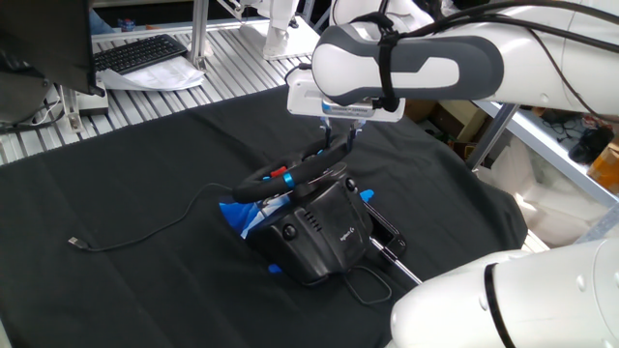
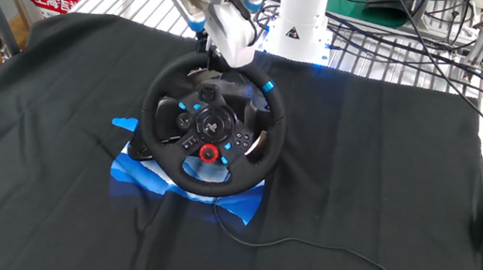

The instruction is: Rotate the steering wheel 90 degrees clockwise

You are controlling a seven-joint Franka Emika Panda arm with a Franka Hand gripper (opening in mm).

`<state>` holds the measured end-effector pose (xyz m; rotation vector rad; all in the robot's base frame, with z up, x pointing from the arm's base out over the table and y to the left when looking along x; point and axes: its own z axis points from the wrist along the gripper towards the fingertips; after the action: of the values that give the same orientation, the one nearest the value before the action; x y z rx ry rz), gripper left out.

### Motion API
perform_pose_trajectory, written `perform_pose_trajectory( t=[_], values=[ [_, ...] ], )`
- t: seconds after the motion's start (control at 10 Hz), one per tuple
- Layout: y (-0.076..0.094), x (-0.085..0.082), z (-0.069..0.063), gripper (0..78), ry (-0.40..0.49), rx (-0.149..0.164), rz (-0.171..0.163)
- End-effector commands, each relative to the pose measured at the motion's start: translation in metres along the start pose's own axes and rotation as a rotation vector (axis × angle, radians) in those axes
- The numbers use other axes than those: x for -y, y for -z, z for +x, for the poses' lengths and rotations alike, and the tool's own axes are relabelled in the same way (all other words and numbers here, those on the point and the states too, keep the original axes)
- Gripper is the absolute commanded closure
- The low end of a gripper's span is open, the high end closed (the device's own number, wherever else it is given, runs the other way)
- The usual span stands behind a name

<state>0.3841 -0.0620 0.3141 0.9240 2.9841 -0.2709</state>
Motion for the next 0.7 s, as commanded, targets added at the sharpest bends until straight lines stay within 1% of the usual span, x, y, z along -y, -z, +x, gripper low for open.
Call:
perform_pose_trajectory(
  t=[0.1,0.7],
  values=[
    [-0.0221,-0.0075,0.0199,76.0,-0.034,-0.035,0.015],
    [-0.0228,-0.0106,0.0266,76.0,-0.065,-0.034,0.016]
  ],
)
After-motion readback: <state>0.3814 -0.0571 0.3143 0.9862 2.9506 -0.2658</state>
